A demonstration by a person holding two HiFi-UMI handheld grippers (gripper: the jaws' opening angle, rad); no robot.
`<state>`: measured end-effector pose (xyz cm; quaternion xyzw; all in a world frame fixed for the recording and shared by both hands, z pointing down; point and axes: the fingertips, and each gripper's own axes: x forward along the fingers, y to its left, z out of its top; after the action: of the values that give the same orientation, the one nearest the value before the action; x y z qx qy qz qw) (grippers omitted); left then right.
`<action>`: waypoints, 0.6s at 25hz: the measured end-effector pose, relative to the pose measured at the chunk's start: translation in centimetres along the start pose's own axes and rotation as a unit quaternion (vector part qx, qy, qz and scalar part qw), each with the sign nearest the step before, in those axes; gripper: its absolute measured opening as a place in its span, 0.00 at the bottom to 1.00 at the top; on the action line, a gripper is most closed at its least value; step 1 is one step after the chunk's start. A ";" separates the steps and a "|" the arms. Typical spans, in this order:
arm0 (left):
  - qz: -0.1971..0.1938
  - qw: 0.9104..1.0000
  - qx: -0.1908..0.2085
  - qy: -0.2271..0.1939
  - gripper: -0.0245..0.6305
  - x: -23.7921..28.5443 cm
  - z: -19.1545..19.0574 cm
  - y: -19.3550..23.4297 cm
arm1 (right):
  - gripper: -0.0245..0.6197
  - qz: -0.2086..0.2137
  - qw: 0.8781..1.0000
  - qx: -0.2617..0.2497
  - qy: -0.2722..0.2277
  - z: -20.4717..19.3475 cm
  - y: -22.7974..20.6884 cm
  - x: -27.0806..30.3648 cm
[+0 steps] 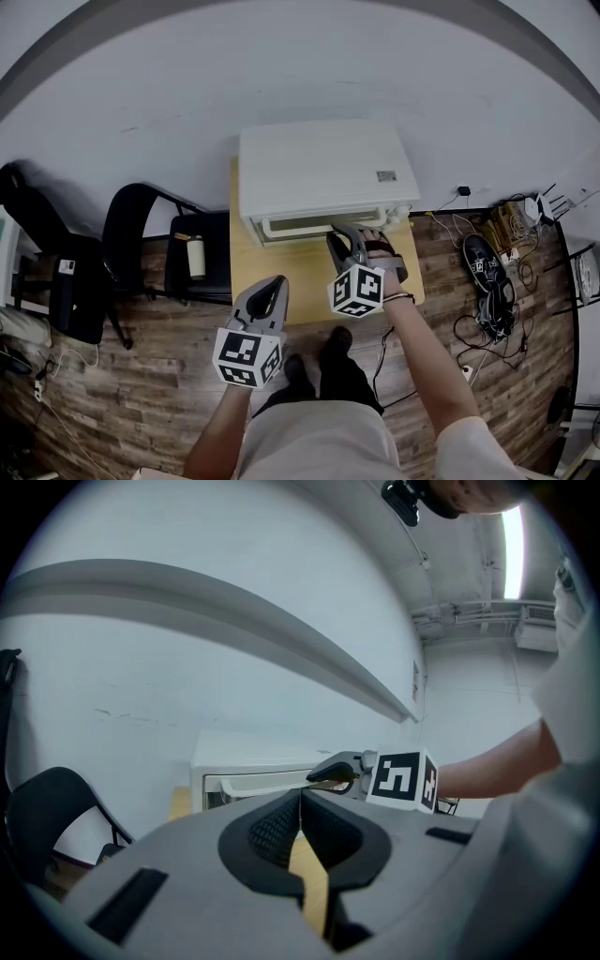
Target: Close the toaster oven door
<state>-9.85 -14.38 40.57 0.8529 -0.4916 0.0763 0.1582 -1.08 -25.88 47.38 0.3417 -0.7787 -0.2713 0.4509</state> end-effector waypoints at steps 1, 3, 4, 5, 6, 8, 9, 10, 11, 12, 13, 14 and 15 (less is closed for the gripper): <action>0.000 1.000 -0.001 0.000 0.05 0.0 0.0 0.0 | 0.15 0.000 1.000 0.001 0.000 0.0 0.0 0.1; 0.001 1.000 -0.001 0.000 0.05 0.2 -0.1 0.1 | 0.16 0.000 1.000 0.003 0.000 0.0 -0.1 0.2; 0.000 1.000 -0.001 0.000 0.05 0.2 -0.1 0.1 | 0.16 0.000 1.000 0.003 0.000 0.0 -0.2 0.2; 0.000 1.000 -0.001 0.000 0.05 0.2 -0.1 0.0 | 0.16 0.000 1.000 0.003 0.000 0.0 -0.1 0.2; 0.000 1.000 -0.001 0.001 0.05 0.2 -0.2 0.0 | 0.16 0.001 1.000 0.004 0.000 0.0 -0.1 0.2; 0.000 1.000 -0.002 0.001 0.05 0.2 -0.2 0.0 | 0.16 0.001 1.000 0.004 0.000 0.0 0.0 0.2; 0.000 1.000 -0.002 0.001 0.05 0.1 -0.2 0.1 | 0.16 0.000 1.000 0.002 0.000 0.0 0.0 0.2; 0.000 1.000 -0.002 0.001 0.05 0.1 -0.2 0.1 | 0.16 -0.001 1.000 -0.001 -0.001 0.0 0.0 0.2; 0.000 1.000 -0.002 0.000 0.05 0.1 -0.1 0.1 | 0.16 -0.003 1.000 -0.004 -0.001 0.0 -0.1 0.2; 0.001 1.000 -0.002 0.000 0.05 0.0 -0.1 0.1 | 0.16 -0.006 1.000 -0.007 -0.002 0.1 -0.1 0.1; 0.001 1.000 -0.002 -0.001 0.05 0.0 0.0 0.0 | 0.16 -0.009 1.000 -0.009 -0.003 0.1 -0.1 0.1; 0.001 1.000 -0.002 -0.001 0.05 -0.1 0.0 0.0 | 0.16 -0.014 1.000 -0.010 -0.003 0.1 -0.1 0.0; 0.000 1.000 -0.001 -0.002 0.05 -0.2 0.0 -0.1 | 0.15 -0.018 1.000 -0.010 -0.004 0.1 -0.1 0.0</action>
<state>-9.85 -14.19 40.52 0.8529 -0.4919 0.0741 0.1586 -1.15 -25.93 47.25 0.3502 -0.7717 -0.2882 0.4459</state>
